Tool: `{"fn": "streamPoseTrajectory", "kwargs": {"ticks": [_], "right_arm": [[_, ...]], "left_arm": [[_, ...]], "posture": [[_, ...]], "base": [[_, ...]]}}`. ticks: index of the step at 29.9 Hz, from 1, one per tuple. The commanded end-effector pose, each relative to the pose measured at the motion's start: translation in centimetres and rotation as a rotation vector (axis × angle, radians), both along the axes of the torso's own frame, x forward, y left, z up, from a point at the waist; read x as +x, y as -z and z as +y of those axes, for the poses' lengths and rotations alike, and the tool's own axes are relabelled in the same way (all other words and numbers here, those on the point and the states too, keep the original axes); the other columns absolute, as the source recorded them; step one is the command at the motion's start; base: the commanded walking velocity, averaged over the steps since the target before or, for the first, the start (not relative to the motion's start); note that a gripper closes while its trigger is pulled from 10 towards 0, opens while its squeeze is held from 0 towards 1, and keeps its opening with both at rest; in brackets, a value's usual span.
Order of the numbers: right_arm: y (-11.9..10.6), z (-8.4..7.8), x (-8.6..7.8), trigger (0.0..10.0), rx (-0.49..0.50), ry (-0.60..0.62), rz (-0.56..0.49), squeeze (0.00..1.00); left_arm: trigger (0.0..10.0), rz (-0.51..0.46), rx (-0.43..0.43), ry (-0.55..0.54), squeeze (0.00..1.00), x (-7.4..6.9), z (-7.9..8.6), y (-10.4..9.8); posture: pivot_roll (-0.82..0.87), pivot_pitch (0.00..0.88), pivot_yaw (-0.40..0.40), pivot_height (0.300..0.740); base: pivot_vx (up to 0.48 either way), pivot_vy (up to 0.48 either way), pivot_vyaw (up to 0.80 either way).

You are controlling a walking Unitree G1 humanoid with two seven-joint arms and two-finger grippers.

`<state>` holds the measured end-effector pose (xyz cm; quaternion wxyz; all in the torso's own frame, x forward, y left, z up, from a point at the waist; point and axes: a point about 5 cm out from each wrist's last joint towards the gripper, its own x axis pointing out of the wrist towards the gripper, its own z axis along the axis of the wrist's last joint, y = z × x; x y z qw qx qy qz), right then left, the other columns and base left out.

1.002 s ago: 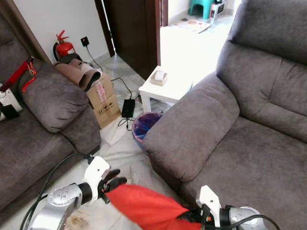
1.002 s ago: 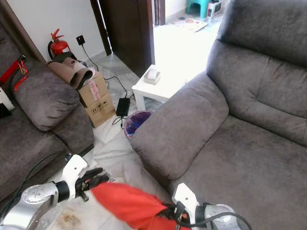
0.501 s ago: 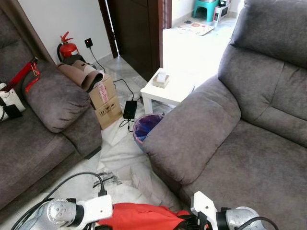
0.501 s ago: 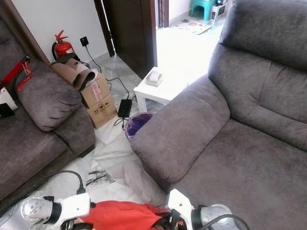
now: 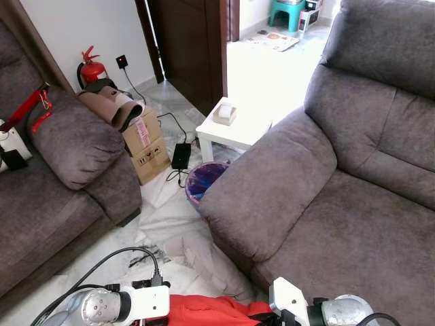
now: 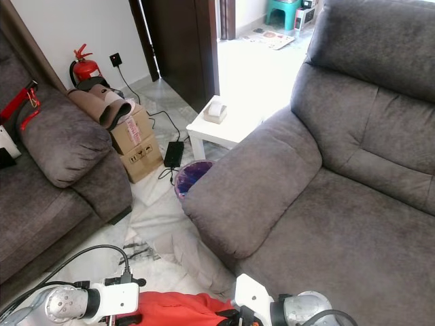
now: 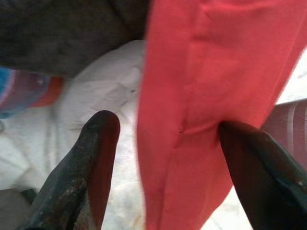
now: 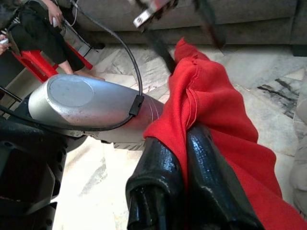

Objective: Move the pillow to the sofa from floor

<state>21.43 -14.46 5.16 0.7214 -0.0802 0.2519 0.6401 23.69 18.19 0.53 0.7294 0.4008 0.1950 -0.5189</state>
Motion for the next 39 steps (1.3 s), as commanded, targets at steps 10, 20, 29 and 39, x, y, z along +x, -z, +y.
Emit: {"fn": "streamPoseTrajectory", "kwargs": {"ticks": [10,20,29,39], "right_arm": [[-3.1,0.9,-0.6,10.0,0.089,-0.084,-0.054,0.00],[-3.9,-1.1,-1.4,10.0,0.040,-0.099,-0.032,0.00],[-3.7,-1.6,-1.3,10.0,0.027,-0.081,-0.013,0.00],[-3.5,-1.9,-1.3,10.0,0.014,-0.082,0.001,0.00]], "left_arm": [[10.0,0.082,0.110,-0.022,0.00,-2.8,2.5,3.1],[10.0,0.073,0.154,-0.051,0.00,-3.6,3.5,4.0],[8.5,0.059,0.165,-0.079,0.00,-4.2,4.1,4.5],[0.0,0.057,0.186,-0.009,0.00,-4.6,4.0,4.6]], "posture": [[-0.05,0.161,0.069,0.740],[-0.06,0.170,0.060,0.740],[-0.06,0.172,0.054,0.740],[-0.06,0.174,0.046,0.740]], "base": [[0.000,0.000,0.00],[0.000,0.000,0.00],[0.000,0.000,0.00],[0.000,0.000,0.00]]}}
